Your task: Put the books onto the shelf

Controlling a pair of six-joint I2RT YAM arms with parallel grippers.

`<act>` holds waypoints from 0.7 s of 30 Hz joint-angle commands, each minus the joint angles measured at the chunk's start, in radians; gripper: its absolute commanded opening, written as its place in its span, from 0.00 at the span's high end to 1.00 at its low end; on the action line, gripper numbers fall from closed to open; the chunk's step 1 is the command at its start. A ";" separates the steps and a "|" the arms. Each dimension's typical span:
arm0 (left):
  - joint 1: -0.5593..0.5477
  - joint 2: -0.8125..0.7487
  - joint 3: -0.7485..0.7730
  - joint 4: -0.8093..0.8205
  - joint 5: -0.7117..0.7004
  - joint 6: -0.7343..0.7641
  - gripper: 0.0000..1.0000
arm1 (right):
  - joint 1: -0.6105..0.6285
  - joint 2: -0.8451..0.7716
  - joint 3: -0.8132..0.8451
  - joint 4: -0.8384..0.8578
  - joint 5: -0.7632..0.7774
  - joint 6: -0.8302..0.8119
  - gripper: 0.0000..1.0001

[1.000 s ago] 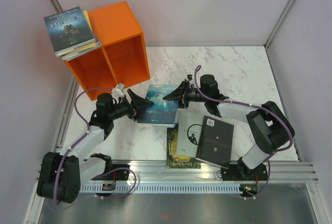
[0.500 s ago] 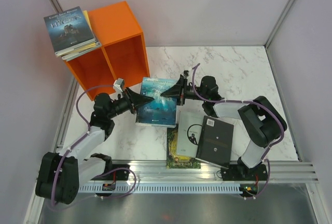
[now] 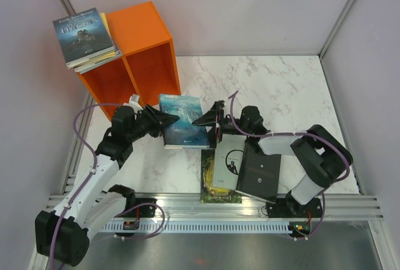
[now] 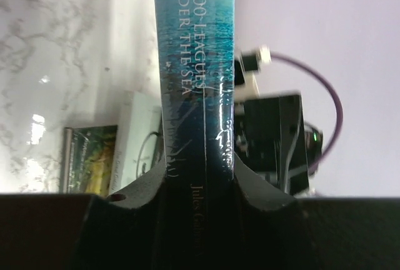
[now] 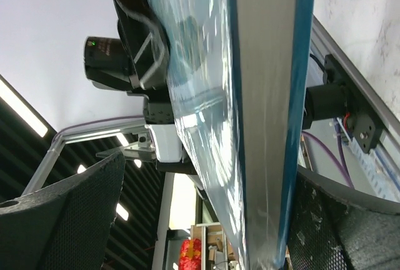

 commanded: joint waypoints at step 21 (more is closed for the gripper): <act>0.007 -0.086 0.030 -0.151 -0.250 -0.049 0.98 | 0.041 -0.005 0.066 0.259 0.349 0.208 0.35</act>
